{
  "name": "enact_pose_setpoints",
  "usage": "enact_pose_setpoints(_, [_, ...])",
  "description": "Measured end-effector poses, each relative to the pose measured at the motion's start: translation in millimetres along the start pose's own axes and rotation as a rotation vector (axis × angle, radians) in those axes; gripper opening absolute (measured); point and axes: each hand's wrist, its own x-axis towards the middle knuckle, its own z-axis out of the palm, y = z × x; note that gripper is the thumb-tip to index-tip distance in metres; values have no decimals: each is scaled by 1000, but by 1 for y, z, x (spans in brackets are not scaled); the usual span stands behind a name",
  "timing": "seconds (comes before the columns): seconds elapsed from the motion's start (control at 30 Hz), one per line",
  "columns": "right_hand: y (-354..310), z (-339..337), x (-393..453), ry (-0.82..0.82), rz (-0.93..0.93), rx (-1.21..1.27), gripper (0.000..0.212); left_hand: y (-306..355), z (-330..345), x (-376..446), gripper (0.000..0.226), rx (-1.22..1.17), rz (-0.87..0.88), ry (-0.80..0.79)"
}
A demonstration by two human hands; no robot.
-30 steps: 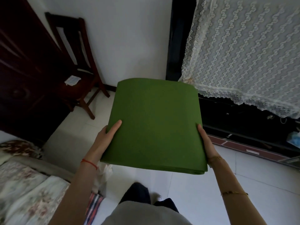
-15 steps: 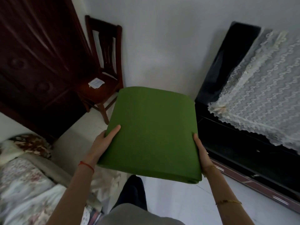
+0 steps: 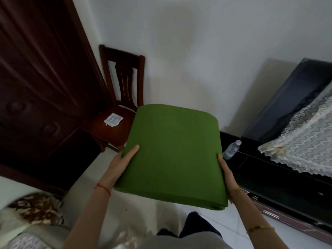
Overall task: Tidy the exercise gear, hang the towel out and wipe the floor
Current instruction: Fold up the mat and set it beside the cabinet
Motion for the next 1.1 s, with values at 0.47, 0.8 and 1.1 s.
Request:
enact_pose_setpoints(0.47, [-51,77,174,59,29,-35,63,83,-55,190,105,70,17,-73])
enact_pose_setpoints(0.8, [-85,122,301,124,48,80,79,140,-76,349,95,102,-60,-208])
enact_pose_setpoints(1.1, [-78,114,376,234,53,138,95,143,-50,459,70,50,-266,-393])
